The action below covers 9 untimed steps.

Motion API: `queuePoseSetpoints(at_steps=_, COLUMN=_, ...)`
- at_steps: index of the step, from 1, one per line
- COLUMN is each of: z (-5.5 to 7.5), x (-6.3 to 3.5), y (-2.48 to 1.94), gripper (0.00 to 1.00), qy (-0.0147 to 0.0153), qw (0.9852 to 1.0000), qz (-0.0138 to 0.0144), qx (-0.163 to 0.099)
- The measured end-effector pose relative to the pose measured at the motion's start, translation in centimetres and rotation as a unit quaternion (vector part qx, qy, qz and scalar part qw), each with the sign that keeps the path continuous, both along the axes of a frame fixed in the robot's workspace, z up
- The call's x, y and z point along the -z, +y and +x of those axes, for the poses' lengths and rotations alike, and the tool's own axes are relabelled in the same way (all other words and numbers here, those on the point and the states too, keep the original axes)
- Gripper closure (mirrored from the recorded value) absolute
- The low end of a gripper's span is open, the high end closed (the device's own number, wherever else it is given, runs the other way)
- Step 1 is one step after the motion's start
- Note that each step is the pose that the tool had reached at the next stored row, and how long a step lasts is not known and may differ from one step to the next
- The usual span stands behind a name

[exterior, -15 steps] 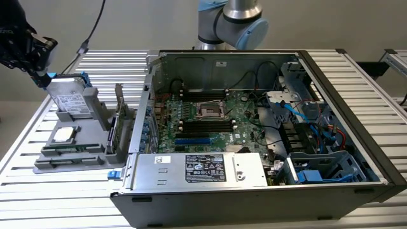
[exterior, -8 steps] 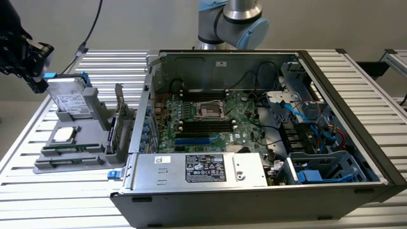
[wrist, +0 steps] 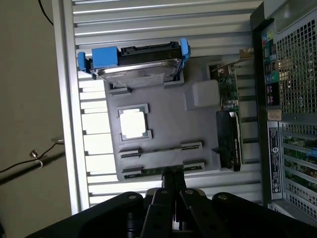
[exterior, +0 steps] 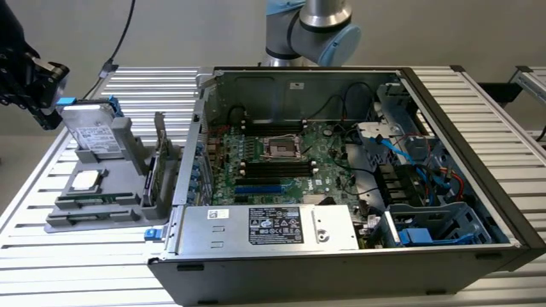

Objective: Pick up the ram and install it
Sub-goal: 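Reach for the ram, then pick up the ram and move it above insertion slot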

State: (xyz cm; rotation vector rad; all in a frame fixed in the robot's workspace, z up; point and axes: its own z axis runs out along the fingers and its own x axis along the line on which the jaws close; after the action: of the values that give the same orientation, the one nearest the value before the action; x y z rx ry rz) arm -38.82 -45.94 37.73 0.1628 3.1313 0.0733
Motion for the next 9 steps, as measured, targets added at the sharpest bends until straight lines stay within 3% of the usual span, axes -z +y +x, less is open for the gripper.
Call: queuePoseSetpoints(at_steps=9, z=0.0, x=0.0, y=-0.01, gripper=0.9, qy=0.0, qw=1.0, qz=0.0, qx=0.0)
